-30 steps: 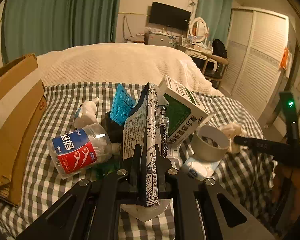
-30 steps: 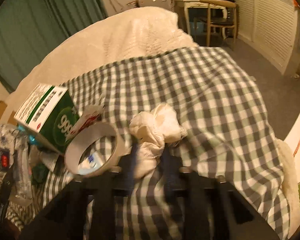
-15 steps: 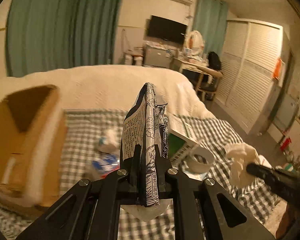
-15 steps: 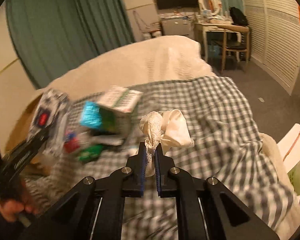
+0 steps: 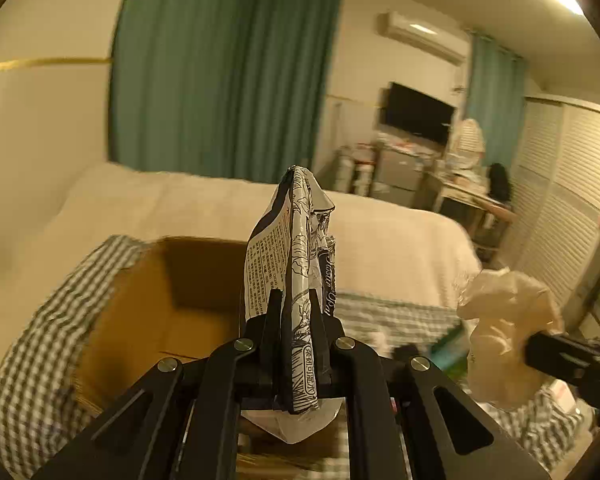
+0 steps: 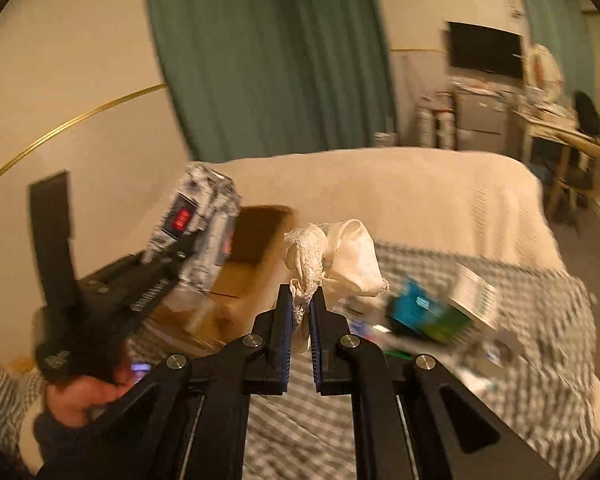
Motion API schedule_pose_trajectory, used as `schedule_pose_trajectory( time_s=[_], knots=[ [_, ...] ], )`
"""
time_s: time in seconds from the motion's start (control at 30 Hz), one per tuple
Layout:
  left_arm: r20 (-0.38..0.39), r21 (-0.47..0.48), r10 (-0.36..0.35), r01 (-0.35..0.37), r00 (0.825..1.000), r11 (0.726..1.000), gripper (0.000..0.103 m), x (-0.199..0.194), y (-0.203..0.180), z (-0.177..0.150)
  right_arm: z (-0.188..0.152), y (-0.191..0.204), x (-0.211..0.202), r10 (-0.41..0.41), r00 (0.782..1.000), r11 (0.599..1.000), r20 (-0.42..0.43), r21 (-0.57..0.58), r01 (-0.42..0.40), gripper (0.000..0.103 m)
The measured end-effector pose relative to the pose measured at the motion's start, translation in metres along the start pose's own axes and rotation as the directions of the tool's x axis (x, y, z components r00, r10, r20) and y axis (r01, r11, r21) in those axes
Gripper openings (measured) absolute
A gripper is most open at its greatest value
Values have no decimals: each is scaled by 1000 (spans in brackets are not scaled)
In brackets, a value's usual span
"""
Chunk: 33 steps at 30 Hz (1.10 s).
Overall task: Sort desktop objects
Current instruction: 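Lower both held items into the cardboard box and open both grippers, then grasp the clear floss container with the left gripper while the right grasps the tape roll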
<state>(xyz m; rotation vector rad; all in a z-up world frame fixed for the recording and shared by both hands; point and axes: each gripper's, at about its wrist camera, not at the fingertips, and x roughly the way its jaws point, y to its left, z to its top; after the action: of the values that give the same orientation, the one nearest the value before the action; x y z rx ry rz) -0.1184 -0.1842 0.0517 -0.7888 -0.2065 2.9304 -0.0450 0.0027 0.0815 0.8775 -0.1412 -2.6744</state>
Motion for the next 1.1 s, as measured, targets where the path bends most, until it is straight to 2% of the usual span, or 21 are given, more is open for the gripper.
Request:
schedule_pose_trajectory(
  time_s=[0.13,0.2,0.37,0.43,0.47,0.5,0.57,0.63,0.73,0.87,0.97,1.1],
  knots=[
    [-64,-16,88,-89,994,996,10,32,41,-7,18,41,39,70,997,995,-34,-70,-73,7],
    [-91,-37,109,-113,990,993,10,42,59,-14,22,63,66,96,993,990,-63,-99,-102,7],
    [-123,-16,171,-174,978,985,12,57,70,-26,20,87,131,113,983,984,-143,-121,-131,8],
    [-133,-11,177,-180,975,984,23,57,73,-29,17,89,143,120,981,984,-152,-112,-138,15],
    [-139,-11,180,-184,974,983,43,57,72,-30,15,87,146,120,982,986,-148,-101,-136,28],
    [-142,-8,191,-194,971,981,71,57,70,-31,14,84,145,124,982,987,-141,-86,-137,36],
    [-113,-1,217,-219,970,976,93,47,61,-31,12,73,139,137,983,988,-126,-54,-145,41],
    [-85,16,225,-224,971,974,93,34,51,-29,13,63,130,141,984,989,-110,-31,-145,48],
    [-60,44,207,-204,977,978,93,16,37,-25,20,56,107,110,991,993,-77,-31,-112,48],
    [-43,78,166,-163,985,984,93,-8,8,-23,17,36,53,39,999,998,-26,-55,-40,48],
    [-33,94,96,-92,995,991,93,-24,-21,-22,10,13,12,-27,1000,998,3,-49,27,48],
    [-31,122,25,-21,999,992,100,-40,-67,-24,-2,-19,-34,-117,993,992,27,-40,118,48]
  ],
)
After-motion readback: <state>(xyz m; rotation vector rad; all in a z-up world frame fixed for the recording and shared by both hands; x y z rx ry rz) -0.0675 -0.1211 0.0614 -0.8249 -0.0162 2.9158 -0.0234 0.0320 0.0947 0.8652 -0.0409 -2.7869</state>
